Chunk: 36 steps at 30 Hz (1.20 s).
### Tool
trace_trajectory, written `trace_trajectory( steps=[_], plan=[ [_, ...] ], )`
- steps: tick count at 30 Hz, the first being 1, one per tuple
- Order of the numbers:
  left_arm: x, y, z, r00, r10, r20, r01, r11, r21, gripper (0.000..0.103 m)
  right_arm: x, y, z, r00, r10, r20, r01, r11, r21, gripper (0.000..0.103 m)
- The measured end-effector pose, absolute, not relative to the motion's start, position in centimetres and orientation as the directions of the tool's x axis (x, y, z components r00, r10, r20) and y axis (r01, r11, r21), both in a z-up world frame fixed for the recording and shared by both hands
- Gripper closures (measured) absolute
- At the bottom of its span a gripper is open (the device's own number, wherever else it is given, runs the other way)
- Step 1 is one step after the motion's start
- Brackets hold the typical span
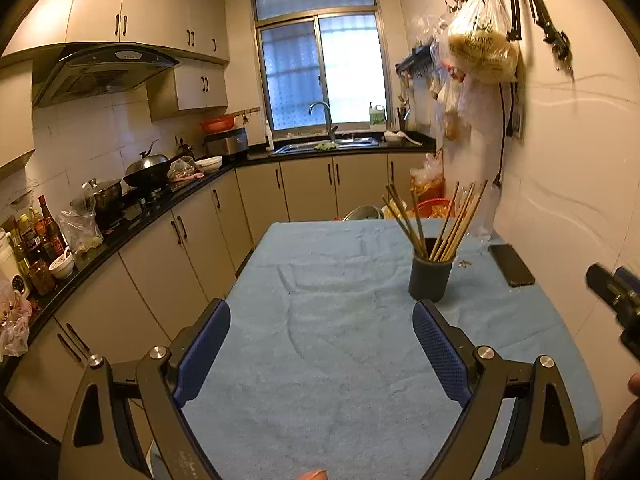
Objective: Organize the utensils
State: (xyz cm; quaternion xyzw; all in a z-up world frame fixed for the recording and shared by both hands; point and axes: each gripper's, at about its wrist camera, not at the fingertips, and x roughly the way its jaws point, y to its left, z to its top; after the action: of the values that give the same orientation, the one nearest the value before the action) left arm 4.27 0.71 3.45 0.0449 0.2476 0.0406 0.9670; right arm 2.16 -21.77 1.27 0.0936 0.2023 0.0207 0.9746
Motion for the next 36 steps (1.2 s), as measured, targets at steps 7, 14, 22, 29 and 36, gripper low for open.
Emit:
trace_trajectory(
  steps=[7, 14, 22, 29, 36],
  plan=[
    [4.4, 0.9, 3.6, 0.874, 0.094, -0.476, -0.050, 0.993, 0.105, 0.010, 2.6, -21.6, 1.0, 0.907, 0.104, -0.407, -0.020, 0.978, 0.205, 0.025],
    [4.1, 0.9, 3.8, 0.884, 0.088, -0.458, -0.034, 0.991, 0.126, 0.010, 2.6, -21.2, 1.0, 0.905, 0.100, -0.413, -0.024, 0.982, 0.187, 0.025],
    [5.2, 1.2, 2.5, 0.854, 0.063, -0.517, -0.011, 0.994, 0.105, 0.010, 2.2, -20.4, 1.0, 0.912, 0.107, -0.395, -0.038, 0.983, 0.179, 0.025],
    [6.0, 2.2, 1.9, 0.840, 0.081, -0.536, -0.040, 0.995, 0.088, 0.010, 3.6, -19.9, 0.9, 0.906, 0.102, -0.410, -0.040, 0.987, 0.158, 0.025],
    [6.5, 2.9, 1.7, 0.835, 0.071, -0.546, -0.035, 0.997, 0.075, 0.010, 4.2, -19.3, 0.7, 0.902, 0.111, -0.418, -0.048, 0.986, 0.160, 0.025]
  ],
)
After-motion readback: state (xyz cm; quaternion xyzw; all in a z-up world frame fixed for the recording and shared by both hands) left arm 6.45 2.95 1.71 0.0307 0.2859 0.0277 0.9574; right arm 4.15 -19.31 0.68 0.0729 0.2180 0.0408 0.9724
